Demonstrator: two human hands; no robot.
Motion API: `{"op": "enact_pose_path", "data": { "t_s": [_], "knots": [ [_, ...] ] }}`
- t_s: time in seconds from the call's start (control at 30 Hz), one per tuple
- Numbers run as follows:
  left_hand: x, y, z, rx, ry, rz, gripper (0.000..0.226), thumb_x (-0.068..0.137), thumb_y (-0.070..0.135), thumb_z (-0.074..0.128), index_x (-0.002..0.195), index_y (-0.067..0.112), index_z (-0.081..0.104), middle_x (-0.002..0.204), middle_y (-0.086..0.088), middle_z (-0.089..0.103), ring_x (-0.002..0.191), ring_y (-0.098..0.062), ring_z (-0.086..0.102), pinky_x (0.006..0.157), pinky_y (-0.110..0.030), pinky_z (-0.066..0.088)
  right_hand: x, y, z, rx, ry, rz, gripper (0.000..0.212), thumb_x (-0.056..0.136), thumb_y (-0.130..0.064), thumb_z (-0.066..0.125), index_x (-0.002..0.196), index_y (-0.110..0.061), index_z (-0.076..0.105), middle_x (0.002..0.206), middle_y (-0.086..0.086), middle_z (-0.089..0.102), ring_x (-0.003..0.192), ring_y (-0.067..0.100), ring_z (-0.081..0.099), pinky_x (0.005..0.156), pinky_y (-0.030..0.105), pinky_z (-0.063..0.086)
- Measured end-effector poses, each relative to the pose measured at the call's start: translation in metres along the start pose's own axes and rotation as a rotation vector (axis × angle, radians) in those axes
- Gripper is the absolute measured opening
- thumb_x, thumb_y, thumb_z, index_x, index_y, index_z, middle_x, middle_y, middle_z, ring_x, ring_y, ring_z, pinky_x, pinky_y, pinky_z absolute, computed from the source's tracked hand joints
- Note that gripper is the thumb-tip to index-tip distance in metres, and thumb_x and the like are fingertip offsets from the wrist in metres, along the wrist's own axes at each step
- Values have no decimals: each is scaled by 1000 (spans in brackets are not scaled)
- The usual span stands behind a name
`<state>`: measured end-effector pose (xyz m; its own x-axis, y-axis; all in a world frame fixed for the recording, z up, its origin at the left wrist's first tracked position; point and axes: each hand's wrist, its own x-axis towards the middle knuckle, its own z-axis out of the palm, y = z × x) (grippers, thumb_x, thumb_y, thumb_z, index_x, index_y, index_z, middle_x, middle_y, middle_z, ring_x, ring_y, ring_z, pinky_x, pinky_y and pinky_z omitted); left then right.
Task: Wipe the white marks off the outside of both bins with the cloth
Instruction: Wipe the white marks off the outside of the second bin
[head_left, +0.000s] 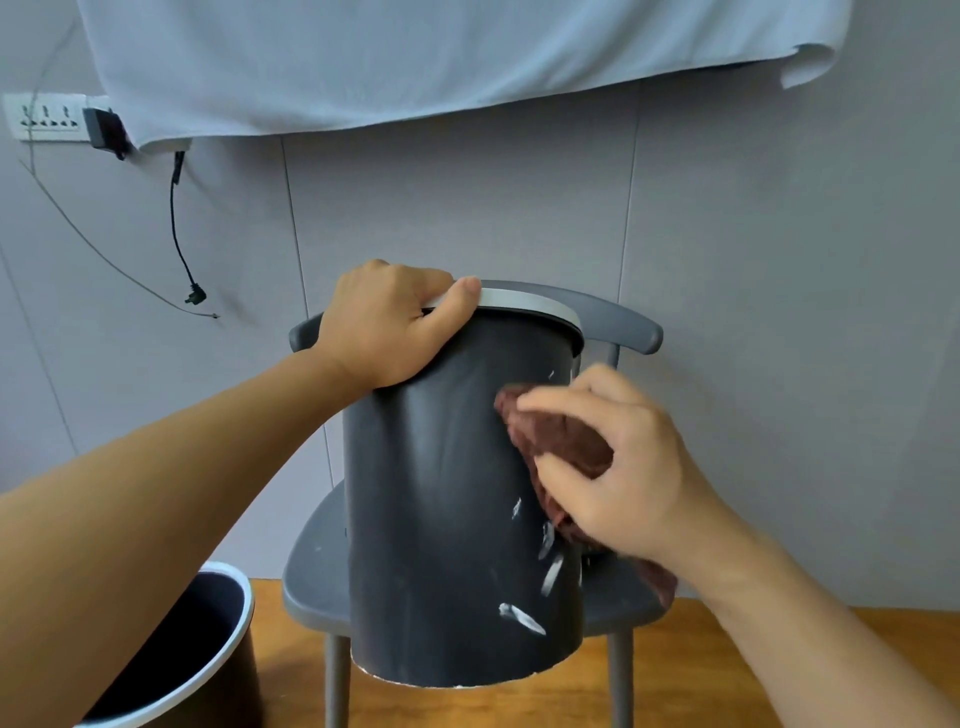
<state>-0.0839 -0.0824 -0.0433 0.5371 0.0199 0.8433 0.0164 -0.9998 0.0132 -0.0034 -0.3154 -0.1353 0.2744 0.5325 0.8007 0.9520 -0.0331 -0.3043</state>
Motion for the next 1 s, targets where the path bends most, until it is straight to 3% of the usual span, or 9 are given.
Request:
{"op": "enact_pose_path", "data": {
  "t_s": [0.13,0.33,0.5,0.57,0.67,0.73,0.8,0.9,1.0],
  "knots": [
    [-1,-1,0,-40,17,24,52,98,50,38,56,22,23,48,1,22,49,-17,24,52,-31,23,-12,-7,-3,12,-82,-22,37,83,-41,65,118,-37,73,94,-18,53,86,5,61,64,9,48],
    [-1,2,0,-14,10,13,54,97,56,36,56,22,27,47,0,26,49,-20,29,51,-34,29,20,-4,8,21,221,87,41,87,-17,77,127,-23,73,103,-2,58,91,5,59,82,16,51],
    [-4,-6,-10,-73,-92,5,58,97,62,39,57,21,31,49,2,29,51,-19,30,51,-33,28,-9,-6,16,74,55,21,42,83,-37,67,124,-30,71,100,-11,53,91,7,60,69,9,49],
    [-3,-10,-15,-88,-156,-11,54,99,59,42,57,26,37,50,2,32,52,-17,33,52,-32,30,-24,-8,19,104,22,2,41,81,-37,68,122,-30,72,98,-13,53,90,9,61,67,9,49],
    [3,-10,-28,-20,-281,15,42,102,61,34,69,40,51,54,5,43,55,-14,44,57,-34,42,-33,-7,21,82,1,-6,41,81,-38,68,121,-32,69,101,-17,49,92,4,60,70,6,47],
    [11,-3,-32,90,-296,69,31,100,53,30,97,44,59,58,7,51,60,-12,50,58,-32,42,-35,-8,24,24,-28,15,45,82,-46,65,127,-38,61,105,-17,44,94,7,59,71,12,53],
    [15,10,-26,150,-250,68,31,94,47,32,113,43,56,57,9,51,61,-13,51,55,-27,35,-38,-11,28,-47,-37,38,50,84,-55,63,132,-43,53,108,-13,40,92,11,58,70,21,60],
    [10,26,-7,291,-108,11,38,97,61,33,97,31,57,59,5,54,62,-24,53,54,-31,35,-44,-17,33,-150,10,42,57,85,-73,59,133,-46,47,108,-12,35,87,11,55,65,17,57],
    [5,28,3,356,9,-34,48,97,64,38,84,22,58,56,1,53,58,-28,53,53,-31,35,-46,-21,35,-201,57,37,53,95,-78,35,134,-43,45,108,-10,35,84,12,55,59,13,54]
  ]
}}
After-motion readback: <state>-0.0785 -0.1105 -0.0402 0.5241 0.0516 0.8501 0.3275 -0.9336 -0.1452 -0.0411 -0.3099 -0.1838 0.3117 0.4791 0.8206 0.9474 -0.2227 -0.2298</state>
